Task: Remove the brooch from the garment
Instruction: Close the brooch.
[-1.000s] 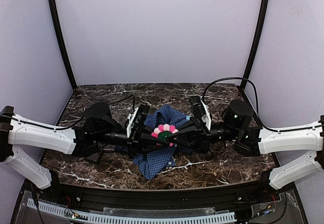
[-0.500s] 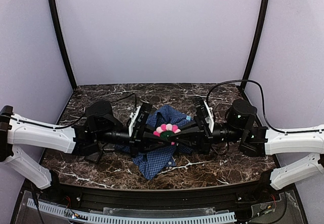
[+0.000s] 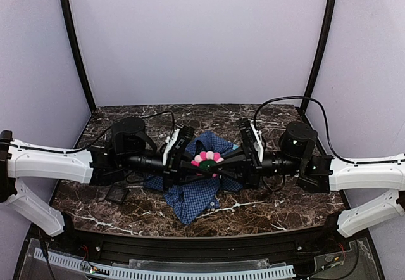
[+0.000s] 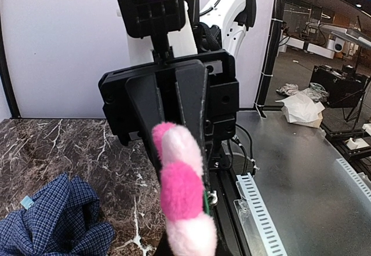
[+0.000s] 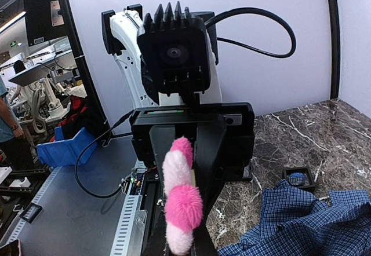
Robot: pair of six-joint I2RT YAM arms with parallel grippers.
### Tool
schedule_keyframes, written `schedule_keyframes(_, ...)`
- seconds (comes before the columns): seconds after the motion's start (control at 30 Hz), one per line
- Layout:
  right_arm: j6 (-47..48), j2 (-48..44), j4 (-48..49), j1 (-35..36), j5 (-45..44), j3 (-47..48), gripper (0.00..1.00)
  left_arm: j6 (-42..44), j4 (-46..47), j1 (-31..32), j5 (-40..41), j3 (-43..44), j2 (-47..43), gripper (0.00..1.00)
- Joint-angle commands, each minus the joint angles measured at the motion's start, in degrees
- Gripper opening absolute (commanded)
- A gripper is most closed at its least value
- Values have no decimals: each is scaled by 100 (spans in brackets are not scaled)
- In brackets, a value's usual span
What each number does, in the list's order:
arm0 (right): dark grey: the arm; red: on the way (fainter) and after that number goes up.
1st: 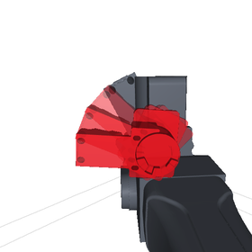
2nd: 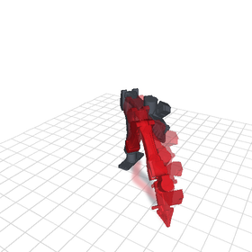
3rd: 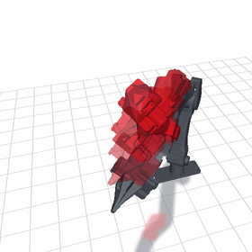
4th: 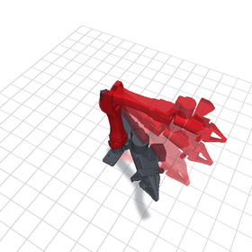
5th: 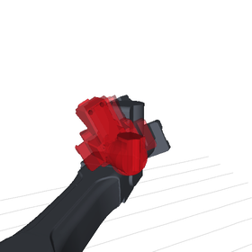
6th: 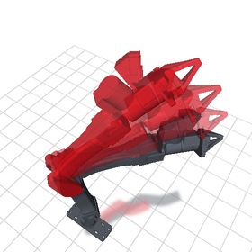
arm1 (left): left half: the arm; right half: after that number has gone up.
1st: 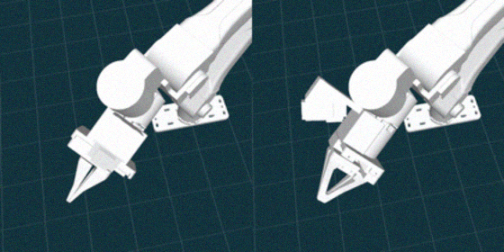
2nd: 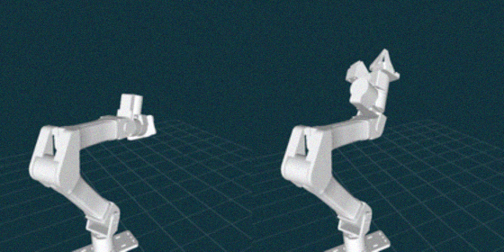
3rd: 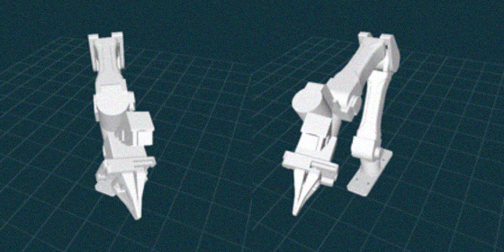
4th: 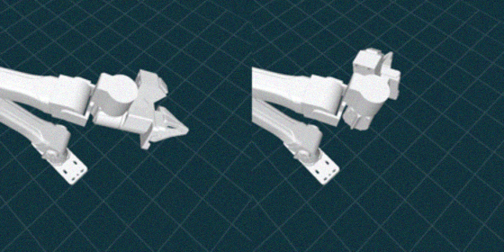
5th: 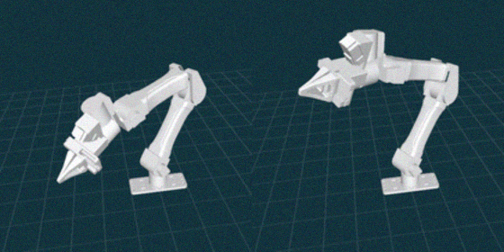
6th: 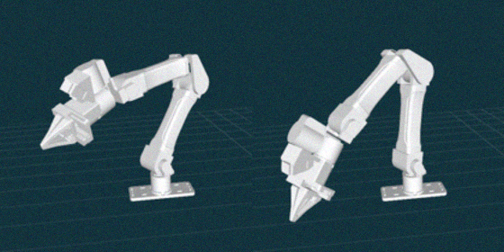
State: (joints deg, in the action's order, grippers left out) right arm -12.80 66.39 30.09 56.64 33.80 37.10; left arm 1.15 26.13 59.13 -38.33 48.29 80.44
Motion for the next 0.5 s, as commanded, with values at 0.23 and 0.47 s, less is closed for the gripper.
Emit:
schedule_keyframes(0.23, -317, 549, -579, -221, -637, 390, 0, 542, -1209, 80, -12, 497, -89, 1)
schedule_keyframes(0.47, -398, 780, -617, -250, -613, 490, 0, 561, -1548, 80, 91, 771, 58, 1)
